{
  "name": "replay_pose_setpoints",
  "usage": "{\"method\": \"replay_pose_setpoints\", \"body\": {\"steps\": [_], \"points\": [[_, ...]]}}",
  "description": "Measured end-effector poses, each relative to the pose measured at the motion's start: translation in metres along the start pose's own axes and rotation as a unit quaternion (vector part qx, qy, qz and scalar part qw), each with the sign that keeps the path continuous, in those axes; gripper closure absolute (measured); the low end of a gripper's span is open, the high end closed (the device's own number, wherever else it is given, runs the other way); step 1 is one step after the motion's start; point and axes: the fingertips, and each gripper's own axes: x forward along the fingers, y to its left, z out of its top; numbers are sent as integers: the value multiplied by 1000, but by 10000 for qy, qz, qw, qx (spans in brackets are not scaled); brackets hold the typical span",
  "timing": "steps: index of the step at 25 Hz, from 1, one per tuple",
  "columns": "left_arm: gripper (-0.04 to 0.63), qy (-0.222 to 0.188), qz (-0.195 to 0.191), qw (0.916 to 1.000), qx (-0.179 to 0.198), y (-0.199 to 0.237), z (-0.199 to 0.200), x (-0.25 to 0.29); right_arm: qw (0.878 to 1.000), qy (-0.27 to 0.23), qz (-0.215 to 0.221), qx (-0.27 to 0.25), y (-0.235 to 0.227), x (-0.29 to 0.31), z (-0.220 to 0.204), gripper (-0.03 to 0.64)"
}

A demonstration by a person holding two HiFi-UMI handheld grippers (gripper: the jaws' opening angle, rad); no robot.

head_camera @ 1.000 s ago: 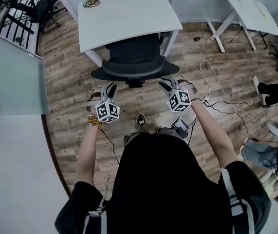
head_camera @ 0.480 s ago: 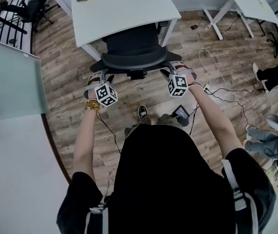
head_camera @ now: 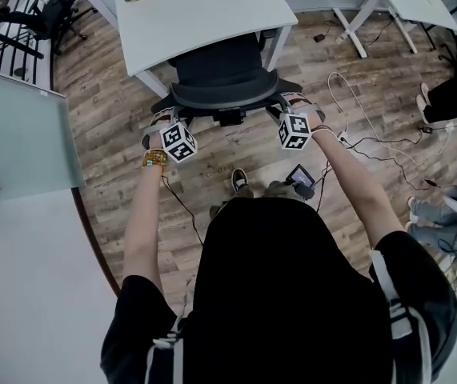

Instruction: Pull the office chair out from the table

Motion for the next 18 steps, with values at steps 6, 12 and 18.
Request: {"method": "replay_pose_setpoints", "body": {"steps": [6, 12, 18], "points": [[451, 67, -104, 9999, -54, -13, 17, 5, 9984, 419, 70, 374, 0, 1, -19, 509], [456, 102, -93, 9994, -325, -22, 52, 14, 9962, 738, 103, 457, -18, 1, -54, 491], [456, 400, 10, 9971, -646, -32, 85, 24, 9964, 805, 231, 115, -27, -6, -88, 497]]}}
